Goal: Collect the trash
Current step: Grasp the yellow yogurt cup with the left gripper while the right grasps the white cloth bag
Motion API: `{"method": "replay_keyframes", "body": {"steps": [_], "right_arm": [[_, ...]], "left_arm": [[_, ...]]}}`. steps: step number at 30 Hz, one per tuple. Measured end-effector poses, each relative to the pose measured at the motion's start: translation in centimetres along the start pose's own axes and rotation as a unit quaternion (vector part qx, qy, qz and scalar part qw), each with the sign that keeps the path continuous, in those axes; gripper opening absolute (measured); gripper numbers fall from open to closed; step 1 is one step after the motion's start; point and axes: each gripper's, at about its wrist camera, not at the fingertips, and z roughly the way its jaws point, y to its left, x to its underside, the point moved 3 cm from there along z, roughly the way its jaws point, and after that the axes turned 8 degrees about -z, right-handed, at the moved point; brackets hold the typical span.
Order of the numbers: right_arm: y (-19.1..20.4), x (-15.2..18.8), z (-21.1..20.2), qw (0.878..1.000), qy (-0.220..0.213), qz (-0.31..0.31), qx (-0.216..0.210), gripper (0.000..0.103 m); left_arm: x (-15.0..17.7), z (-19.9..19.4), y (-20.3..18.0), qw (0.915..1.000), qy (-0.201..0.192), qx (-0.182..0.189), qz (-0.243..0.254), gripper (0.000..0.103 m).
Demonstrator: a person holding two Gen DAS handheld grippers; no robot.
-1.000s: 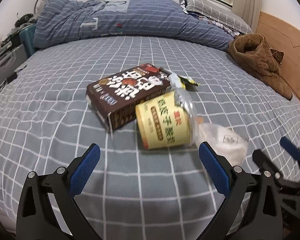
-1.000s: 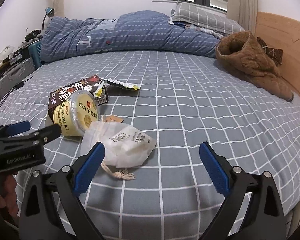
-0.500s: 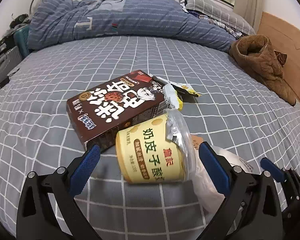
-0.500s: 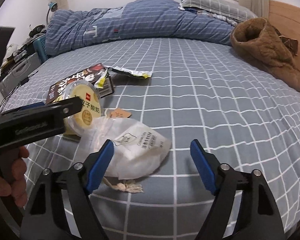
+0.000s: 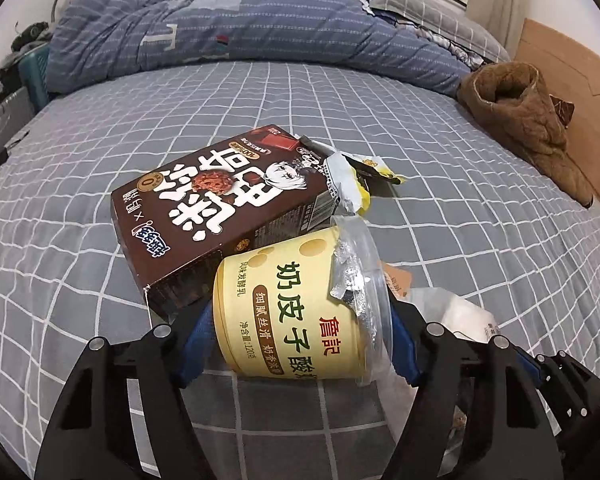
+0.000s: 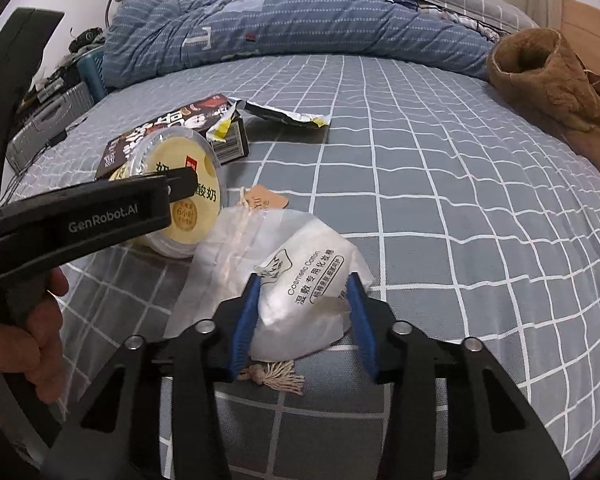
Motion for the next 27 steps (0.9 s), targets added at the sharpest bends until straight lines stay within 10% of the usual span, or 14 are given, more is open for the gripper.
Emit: {"method": "replay_keyframes", "body": {"steps": [27], "right_arm": [[-2.0, 0.2, -5.2, 0.998, -0.042, 0.03, 0.033, 0.033]], "left_arm": [[3.1, -4.6, 2.1, 0.9998, 0.002, 0.013, -0.013, 0.067]]}}
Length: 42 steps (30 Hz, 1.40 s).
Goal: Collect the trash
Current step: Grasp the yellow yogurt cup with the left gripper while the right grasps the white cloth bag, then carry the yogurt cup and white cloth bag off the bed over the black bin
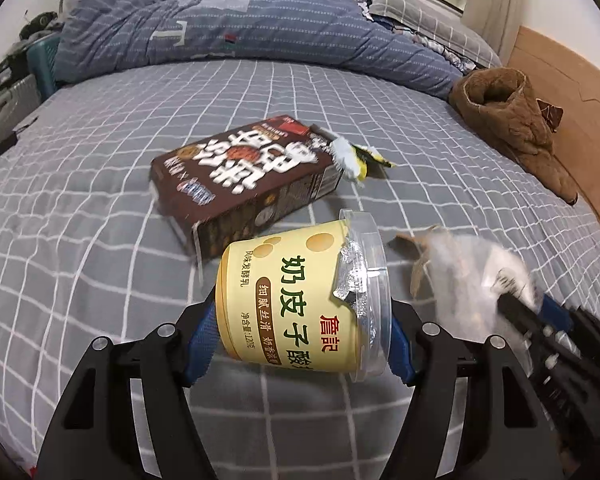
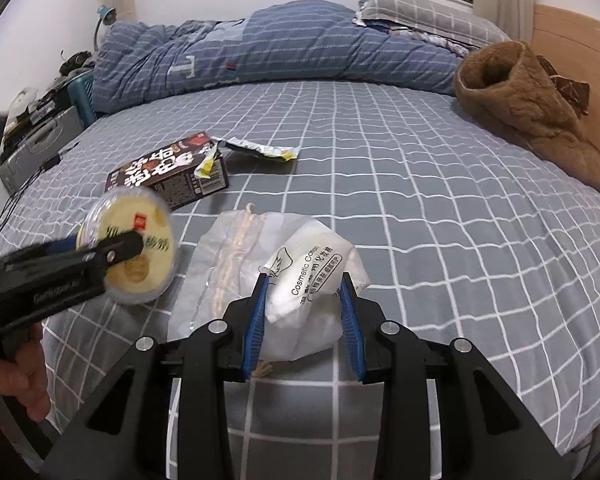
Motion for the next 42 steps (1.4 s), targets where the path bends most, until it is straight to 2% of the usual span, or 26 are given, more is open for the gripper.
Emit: {"method": "replay_keyframes", "body": {"steps": [7, 19, 42], "right_arm": [[0.6, 0.8, -2.3, 1.0, -0.014, 0.006, 0.005, 0.033], [3.4, 2.5, -5.6, 1.0, -0.023, -0.007, 0.006, 0.033], [5.7, 5.7, -11.4, 0.999, -0.038, -0.023, 0.007, 0.033]], "left_arm": [[2.3, -1.6, 0.2, 1.0, 0.008, 0.002, 0.001, 0.067], [5.6, -6.0, 0.2, 0.9998, -0.007, 0.004, 0.018, 0.067], [10.6, -12.5, 1.4, 0.9994, -0.028, -0.005, 0.021, 0.067]]}}
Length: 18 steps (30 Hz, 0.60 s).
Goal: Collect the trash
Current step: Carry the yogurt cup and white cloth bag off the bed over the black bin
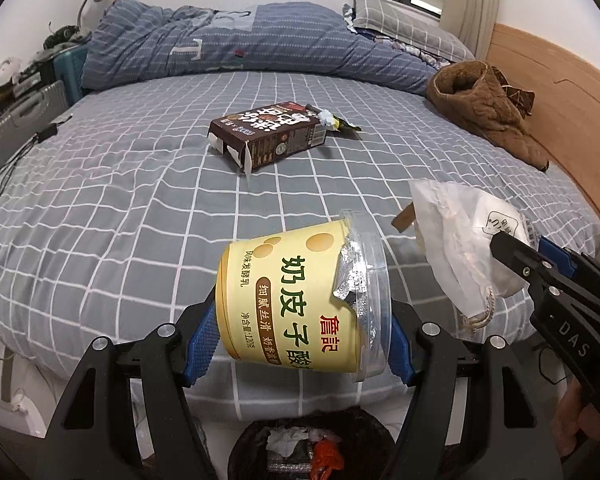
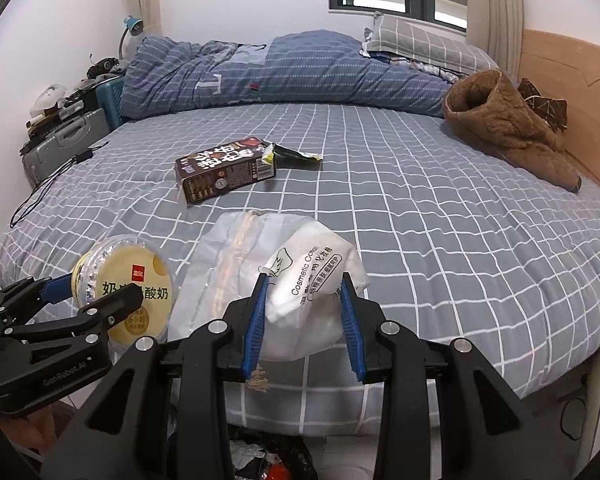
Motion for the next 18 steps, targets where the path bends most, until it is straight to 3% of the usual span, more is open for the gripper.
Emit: {"method": "replay_keyframes", "body": {"steps": [18], "right_arm": [[1.0, 2.6, -6.5, 1.0, -0.007, 0.015, -0.002, 0.033]], "left_arm": [[2.9, -6.9, 1.5, 0.9999, -0.011, -0.009, -0.005, 0.067]]}}
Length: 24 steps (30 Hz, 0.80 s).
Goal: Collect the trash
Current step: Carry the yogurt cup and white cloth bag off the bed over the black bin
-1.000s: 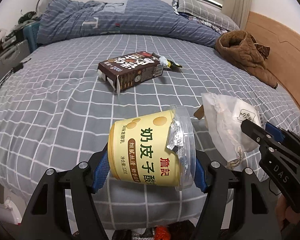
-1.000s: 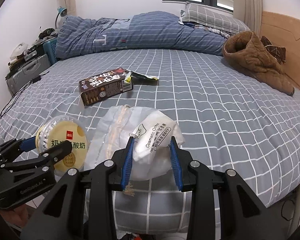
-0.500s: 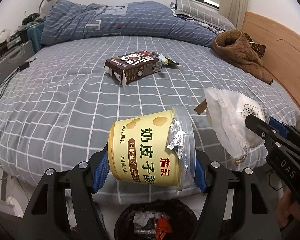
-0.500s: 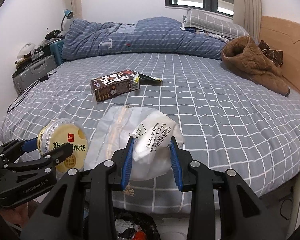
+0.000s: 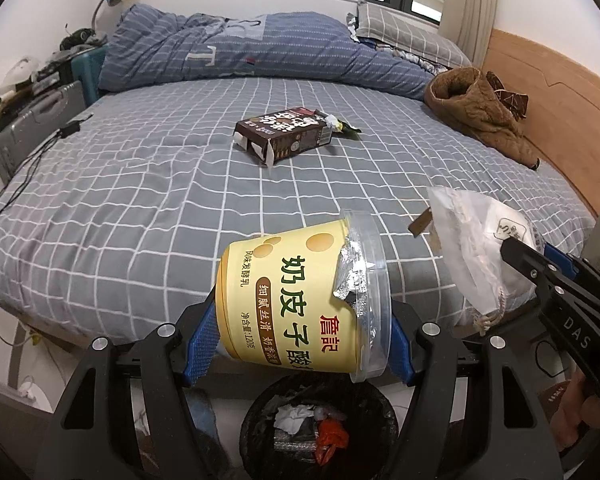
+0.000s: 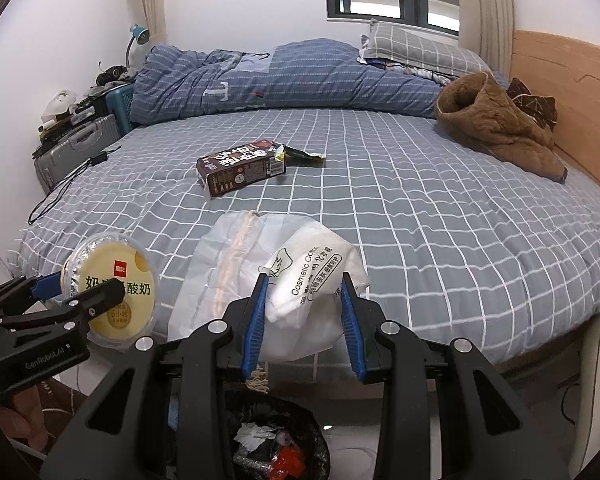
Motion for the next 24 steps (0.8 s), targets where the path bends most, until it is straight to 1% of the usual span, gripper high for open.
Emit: {"method": "replay_keyframes", "body": {"steps": [7, 11, 21, 24], "right_arm": [[0.6, 1.2, -2.6, 1.0, -0.005, -0.002, -0.003, 0.034], [0.9, 2.2, -3.7, 1.0, -0.003, -0.002, -0.005, 0.034], [1.1, 4.8, -5.6, 1.0, 0.014, -0.004, 0.001, 0.034], [1.1, 5.4, -5.9, 1.0, 0.022, -0.007, 0.012, 0.034]], "left_arm": [[1.2, -3.2, -0.2, 1.0, -0.008, 0.003, 0.001, 0.067], [2.4, -4.6, -0.4, 1.0, -0.006, 0.003, 0.005, 0.067], [5.3, -6.1, -0.2, 0.9999, 0.013, -0.003, 0.011, 0.067], [6.0, -6.8, 0.0, 0.9998, 0.017, -0.007, 0.007, 0.067]]}}
